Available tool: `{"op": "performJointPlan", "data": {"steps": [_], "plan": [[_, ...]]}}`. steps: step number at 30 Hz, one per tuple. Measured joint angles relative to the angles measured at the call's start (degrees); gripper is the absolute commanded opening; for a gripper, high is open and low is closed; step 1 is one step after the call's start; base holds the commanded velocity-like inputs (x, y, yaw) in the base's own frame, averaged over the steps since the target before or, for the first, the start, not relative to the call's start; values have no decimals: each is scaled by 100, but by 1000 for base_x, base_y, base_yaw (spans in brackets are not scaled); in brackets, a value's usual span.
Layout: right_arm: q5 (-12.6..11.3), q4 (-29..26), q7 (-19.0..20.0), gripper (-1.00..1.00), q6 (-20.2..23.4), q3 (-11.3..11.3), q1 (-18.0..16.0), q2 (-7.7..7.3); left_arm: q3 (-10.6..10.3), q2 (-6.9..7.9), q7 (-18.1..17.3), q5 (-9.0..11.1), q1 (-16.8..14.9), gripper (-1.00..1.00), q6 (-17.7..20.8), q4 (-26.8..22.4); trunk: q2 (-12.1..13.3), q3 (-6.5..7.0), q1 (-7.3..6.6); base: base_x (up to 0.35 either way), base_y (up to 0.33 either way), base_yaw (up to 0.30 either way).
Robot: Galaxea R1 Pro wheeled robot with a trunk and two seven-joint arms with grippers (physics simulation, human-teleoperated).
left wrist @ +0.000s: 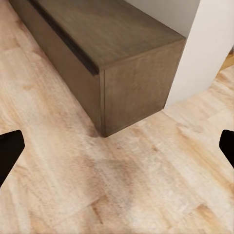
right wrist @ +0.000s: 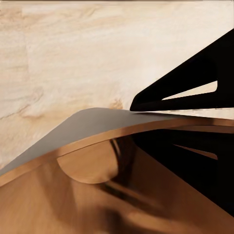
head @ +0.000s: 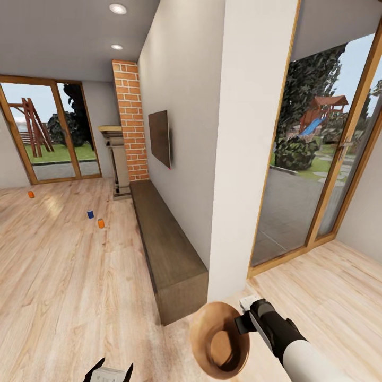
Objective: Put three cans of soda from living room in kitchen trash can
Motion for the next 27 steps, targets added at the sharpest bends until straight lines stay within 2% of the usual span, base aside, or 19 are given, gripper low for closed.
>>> {"op": "performJointPlan", "data": {"steps": [3, 8, 14, 15, 16, 17, 19, 20, 21, 22, 24, 26, 27], "plan": [[70, 0, 0, -100, 0, 1, 0, 0, 0, 0, 0, 1, -2, 100, 1, -1, 0, 0, 0, 0, 0, 0], [170, -116, 23, -100, -146, -16, 176, -117, 28, 13, -149, 95, -57, 100, 42, 157, 0, 0, 0, 0, 0, 0], [306, -145, 65, -100, -361, -13, 393, -159, 56, 16, -233, 129, -76, 100, 56, 248, 0, -11, 0, 0, 0, 0], [15, -127, -60, -100, -424, -8, 479, -164, 60, 17, -236, 129, -78, 100, 56, 252, 0, -17, 0, 0, 0, 0], [-590, -24, -237, -100, -426, -12, 487, -164, 62, 17, -238, 129, -78, 100, 57, 253, 0, -24, 0, 0, 0, 0], [-648, -58, 18, -100, -431, 1, 490, -166, 64, 17, -238, 128, -78, 100, 58, 256, 0, -31, 0, 0, 0, 0], [-609, -156, 962, -100, -458, -19, 492, -167, 66, 17, -239, 127, -82, 100, 62, 263, 0, -45, 0, 0, 0, 0], [-900, -128, 1216, -100, -395, -22, 500, -156, 67, 17, -239, 127, -85, 100, 63, 265, 1, -54, 0, 0, 0, 0], [-936, -158, 1381, -100, -393, -27, 498, -160, 67, 17, -239, 127, -86, 100, 64, 266, 0, -61, 0, 0, 0, 0], [-950, -159, 1275, -100, -392, -24, 498, -160, 67, 17, -239, 127, -86, 100, 63, 267, 0, -69, 0, 0, 0, 0], [-506, -144, 943, -100, -477, 3, 500, -170, 70, 17, -238, 125, -85, 100, 59, 279, 0, -87, 0, 0, 0, 0], [-534, -140, 814, -100, -471, 1, 501, -171, 70, 17, -238, 122, -86, 100, 57, 297, 0, -104, 0, 0, 0, 0], [-549, -155, 987, -100, -478, -21, 498, -170, 68, 17, -238, 120, -84, 100, 56, 306, 0, -112, 0, 0, 0, 0]]}}
